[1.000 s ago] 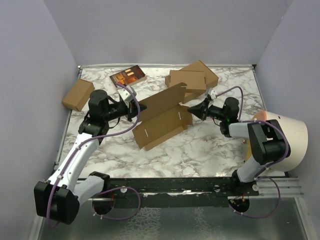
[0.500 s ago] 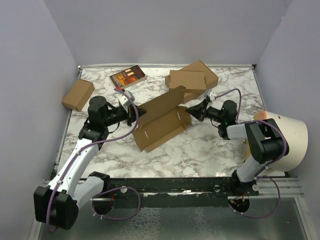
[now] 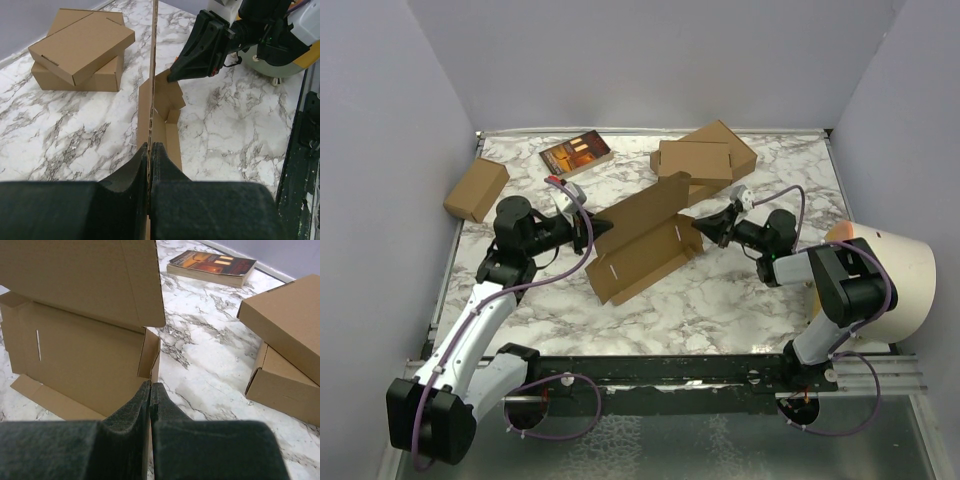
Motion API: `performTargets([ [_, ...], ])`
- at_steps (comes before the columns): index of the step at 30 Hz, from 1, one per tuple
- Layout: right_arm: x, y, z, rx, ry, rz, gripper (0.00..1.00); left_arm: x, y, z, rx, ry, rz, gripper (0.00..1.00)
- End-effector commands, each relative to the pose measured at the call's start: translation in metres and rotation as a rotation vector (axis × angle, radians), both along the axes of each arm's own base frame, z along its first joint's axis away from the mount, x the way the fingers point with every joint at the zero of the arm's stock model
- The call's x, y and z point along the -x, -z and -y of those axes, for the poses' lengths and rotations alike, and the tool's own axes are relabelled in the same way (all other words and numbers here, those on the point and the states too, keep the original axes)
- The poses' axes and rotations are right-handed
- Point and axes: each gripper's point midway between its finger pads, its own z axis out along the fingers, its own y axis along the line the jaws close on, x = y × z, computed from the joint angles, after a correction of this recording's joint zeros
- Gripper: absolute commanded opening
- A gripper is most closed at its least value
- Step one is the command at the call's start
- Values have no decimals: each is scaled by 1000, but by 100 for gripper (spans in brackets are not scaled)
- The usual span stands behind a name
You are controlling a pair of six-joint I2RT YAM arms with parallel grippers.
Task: Fold the paper box
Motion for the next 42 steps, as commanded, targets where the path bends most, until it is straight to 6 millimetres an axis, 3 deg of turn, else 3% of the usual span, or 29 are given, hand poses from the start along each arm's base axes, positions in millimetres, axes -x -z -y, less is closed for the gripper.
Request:
performTargets([
  [1,8,-8,-6,-26,-22,58,1,6,-9,1,25,17,33,0],
  [20,16,-8,-26,-52,-13,126,2,7,-32,4,-52,62,119,0],
  [33,41,17,-26,-2,-92,9,3,42,-6,13,-66,165,79,0],
  [42,48,22,-24,44,-104,-47,4,47,-3,16,-58,182,56,0],
])
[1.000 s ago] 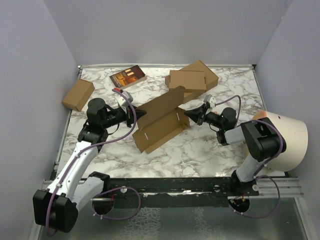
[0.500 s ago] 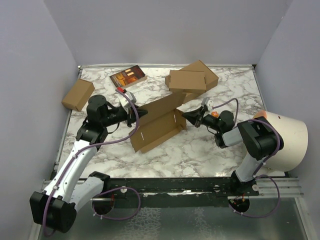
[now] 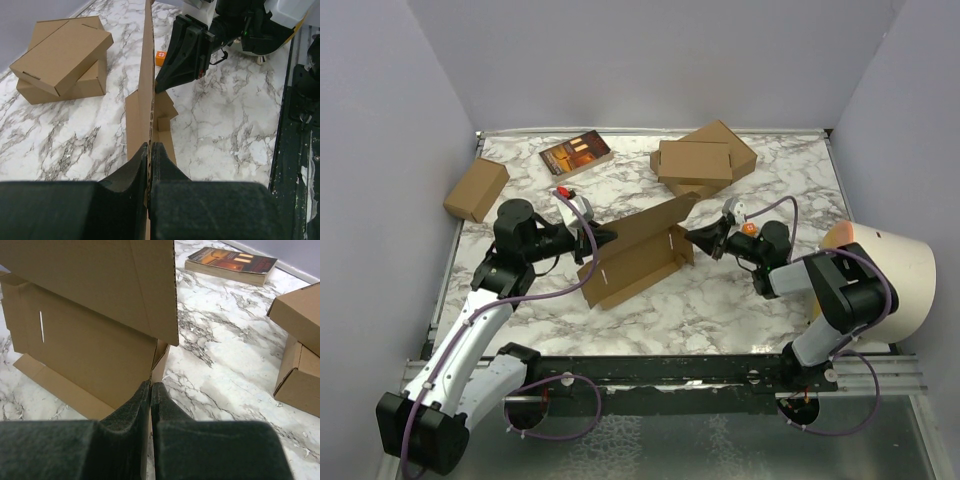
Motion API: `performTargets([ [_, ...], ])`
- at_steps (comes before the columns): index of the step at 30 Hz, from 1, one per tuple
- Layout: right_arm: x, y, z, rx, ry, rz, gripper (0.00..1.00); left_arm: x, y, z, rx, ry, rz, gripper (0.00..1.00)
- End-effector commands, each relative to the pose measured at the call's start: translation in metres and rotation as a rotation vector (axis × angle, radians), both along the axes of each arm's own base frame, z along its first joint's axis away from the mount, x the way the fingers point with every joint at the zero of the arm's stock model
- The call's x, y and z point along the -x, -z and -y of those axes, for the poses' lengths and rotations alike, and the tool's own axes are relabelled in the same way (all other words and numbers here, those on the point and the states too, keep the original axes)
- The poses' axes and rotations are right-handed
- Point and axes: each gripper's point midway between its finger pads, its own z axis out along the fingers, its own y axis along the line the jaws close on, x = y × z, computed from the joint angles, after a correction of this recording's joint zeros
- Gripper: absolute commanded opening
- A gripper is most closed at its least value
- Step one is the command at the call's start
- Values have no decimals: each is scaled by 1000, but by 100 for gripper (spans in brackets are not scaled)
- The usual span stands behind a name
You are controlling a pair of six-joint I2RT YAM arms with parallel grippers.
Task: Fold the paper box
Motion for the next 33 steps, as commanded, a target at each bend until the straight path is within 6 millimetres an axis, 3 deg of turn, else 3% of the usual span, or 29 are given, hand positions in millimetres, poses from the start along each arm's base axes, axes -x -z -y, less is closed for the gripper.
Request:
performTargets([
  [1,18,15,-4,57,-66,-74,4,16,5,6,7,65,-29,0],
  [8,18,20,2,121,-30,-130,8,17,6,4,9,44,-41,0],
  [15,8,22,3,152,-2,-187,5,15,2,1,6,17,-25,0],
  [17,3,17,3,148,10,-170,1,10,-1,0,7,-13,-18,0],
  [23,-18,-20,1,92,54,-11,1,-10,-8,-3,40,-104,-33,0],
  [28,-35,-39,3,53,109,69,1,-23,-6,-3,57,-152,-55,0],
  [33,-42,-43,6,17,133,89,1,-32,-2,-5,66,-188,-61,14],
])
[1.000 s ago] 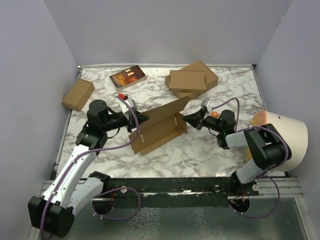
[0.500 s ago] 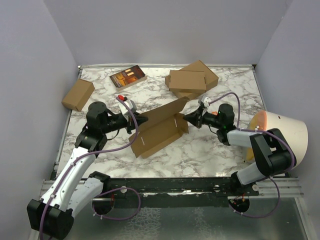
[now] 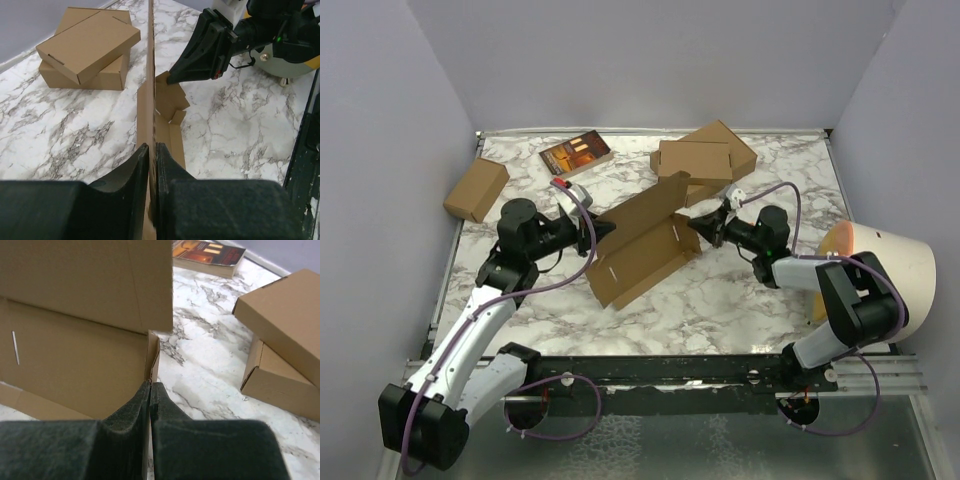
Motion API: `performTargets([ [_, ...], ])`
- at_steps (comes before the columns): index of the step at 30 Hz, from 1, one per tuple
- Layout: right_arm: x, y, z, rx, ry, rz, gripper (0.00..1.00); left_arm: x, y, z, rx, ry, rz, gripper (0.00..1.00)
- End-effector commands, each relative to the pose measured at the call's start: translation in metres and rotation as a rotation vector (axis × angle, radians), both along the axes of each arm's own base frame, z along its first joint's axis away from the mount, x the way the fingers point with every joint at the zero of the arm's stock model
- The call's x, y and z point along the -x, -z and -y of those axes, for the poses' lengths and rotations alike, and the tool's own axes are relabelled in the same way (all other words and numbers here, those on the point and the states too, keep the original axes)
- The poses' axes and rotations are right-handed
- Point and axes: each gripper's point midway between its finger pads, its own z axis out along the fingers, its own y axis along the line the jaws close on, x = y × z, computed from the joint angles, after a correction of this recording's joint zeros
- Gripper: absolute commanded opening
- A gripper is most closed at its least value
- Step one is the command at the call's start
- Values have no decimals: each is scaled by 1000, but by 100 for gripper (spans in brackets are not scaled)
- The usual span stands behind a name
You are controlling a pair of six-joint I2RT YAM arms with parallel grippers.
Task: Fold the paper box
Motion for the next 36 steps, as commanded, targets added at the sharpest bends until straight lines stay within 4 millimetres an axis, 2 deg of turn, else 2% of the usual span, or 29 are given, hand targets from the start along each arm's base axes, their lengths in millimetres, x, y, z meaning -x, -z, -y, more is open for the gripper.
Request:
performTargets([
  [1,-16,-31,-2,-68,30,123,1,-9,-5,0,31,-47,-5,16],
  [7,-15,-23,0,-73,35,110,1,-11,-7,1,43,-53,-35,35],
  [13,-15,-20,4,-72,42,108,1,-16,-22,-6,31,-107,-60,44],
  [17,-17,-19,6,-71,50,106,1,-21,-31,-14,21,-171,-116,57],
  [21,-17,-17,7,-70,50,104,1,-20,-38,-13,27,-163,-174,62],
  [30,-18,-16,7,-70,52,98,1,-14,-37,-6,-26,-105,-301,57],
  [36,-18,-15,7,-70,50,96,1,-14,-34,-5,-70,-81,-336,42],
])
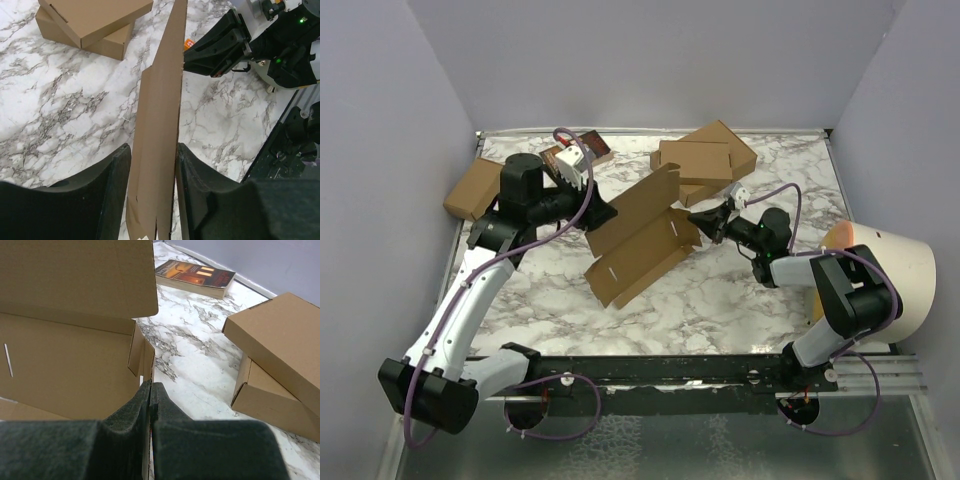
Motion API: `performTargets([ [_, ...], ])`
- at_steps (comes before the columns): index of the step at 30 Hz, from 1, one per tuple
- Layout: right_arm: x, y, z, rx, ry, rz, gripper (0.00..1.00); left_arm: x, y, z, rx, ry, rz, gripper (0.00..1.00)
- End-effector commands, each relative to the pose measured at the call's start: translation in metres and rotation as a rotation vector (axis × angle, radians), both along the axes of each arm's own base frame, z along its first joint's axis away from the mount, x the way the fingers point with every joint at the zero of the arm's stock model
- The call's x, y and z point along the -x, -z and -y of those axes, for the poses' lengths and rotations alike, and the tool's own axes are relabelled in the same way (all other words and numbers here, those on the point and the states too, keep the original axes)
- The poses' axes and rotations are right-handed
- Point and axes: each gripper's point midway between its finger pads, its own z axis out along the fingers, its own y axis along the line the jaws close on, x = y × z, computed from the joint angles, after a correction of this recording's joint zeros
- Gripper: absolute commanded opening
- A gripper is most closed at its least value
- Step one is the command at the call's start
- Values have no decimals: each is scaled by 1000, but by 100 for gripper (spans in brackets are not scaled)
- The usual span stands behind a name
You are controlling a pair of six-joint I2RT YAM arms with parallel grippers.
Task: Fold the paper box
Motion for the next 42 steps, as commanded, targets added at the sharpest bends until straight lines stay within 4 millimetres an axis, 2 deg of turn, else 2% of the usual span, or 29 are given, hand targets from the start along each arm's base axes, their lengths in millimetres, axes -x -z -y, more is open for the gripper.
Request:
performTargets([
  [1,-4,-2,3,-11,20,17,1,7,-1,2,-18,53,-33,36],
  [3,-3,-2,2,-13,18,17,1,6,-2,5,-19,76,-35,22],
  [6,-3,-3,2,-16,14,16,1,5,0,8,-31,114,-30,9],
  [7,-3,-3,2,-17,14,16,1,4,0,8,-43,125,-17,2],
  [8,-3,-3,2,-19,12,14,1,3,0,8,-56,134,2,0],
  [11,-2,-4,-1,-29,-4,6,1,-3,-7,5,-100,144,108,0],
  [17,-10,-2,-9,-52,-38,-26,2,-5,-52,1,-160,142,396,0],
  [19,-13,-1,-11,-53,-45,-33,2,-1,-59,4,-176,162,446,0],
  [21,-14,1,-13,-47,-62,-40,4,2,-57,8,-204,191,471,0],
  [25,-15,11,-17,-19,-93,-84,7,9,-36,22,-265,243,476,0],
  [30,-19,17,-16,23,-86,-114,8,10,-10,28,-314,246,442,0],
  [36,-34,22,-9,109,-27,-144,10,12,-5,29,-304,241,434,0],
  [42,-32,24,-7,144,-32,-132,16,12,-1,32,-288,248,414,0],
])
